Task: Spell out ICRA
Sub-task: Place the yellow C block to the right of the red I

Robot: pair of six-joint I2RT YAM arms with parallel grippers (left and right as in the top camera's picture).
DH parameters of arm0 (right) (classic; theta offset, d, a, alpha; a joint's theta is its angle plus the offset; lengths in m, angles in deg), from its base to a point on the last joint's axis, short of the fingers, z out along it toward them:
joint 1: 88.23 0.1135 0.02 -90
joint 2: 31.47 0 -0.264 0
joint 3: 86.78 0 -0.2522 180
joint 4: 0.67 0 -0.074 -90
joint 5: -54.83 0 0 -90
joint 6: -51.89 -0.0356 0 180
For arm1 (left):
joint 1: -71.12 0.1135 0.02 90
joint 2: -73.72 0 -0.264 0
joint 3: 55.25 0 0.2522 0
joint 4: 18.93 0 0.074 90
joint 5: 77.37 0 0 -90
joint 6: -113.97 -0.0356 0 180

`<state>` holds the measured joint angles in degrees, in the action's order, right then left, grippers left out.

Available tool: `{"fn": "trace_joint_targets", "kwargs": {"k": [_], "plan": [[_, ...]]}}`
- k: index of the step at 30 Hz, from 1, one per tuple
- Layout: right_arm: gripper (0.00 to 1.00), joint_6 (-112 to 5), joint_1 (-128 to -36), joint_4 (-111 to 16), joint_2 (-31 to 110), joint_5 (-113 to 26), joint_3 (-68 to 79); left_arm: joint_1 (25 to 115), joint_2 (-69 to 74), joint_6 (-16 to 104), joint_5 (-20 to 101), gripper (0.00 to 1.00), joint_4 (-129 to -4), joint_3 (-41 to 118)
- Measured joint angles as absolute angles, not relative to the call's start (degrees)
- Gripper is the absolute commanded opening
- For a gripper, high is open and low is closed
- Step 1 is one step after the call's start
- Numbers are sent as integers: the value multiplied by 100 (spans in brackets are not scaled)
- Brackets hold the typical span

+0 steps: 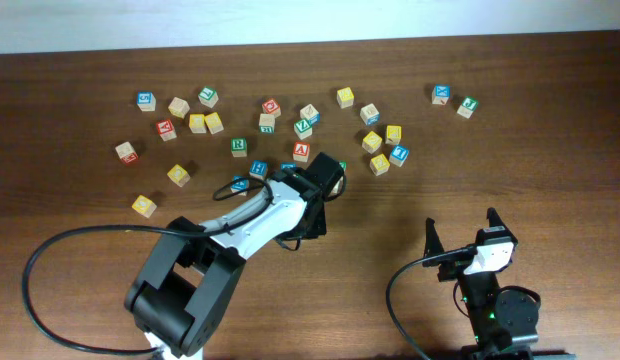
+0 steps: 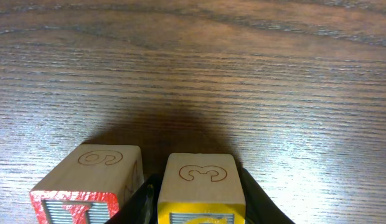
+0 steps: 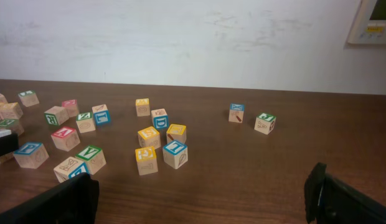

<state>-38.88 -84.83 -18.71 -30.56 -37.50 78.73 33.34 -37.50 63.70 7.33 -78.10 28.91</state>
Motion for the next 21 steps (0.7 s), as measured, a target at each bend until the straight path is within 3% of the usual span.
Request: {"fn": "trace_joint_targets", "kwargs": {"k": [12,18,21], "plan": [[98,-3891,-8483,-1869,-3056,-3750,7873,3334,-3750,6357,805,30,-7652,2891],[98,-3891,-8483,-1869,-3056,-3750,7873,3334,-3750,6248,816,45,-7620,2891],[98,-3891,-8483,-1869,-3056,-3750,7873,3334,-3750,6237,816,45,-7617,2891]]}}
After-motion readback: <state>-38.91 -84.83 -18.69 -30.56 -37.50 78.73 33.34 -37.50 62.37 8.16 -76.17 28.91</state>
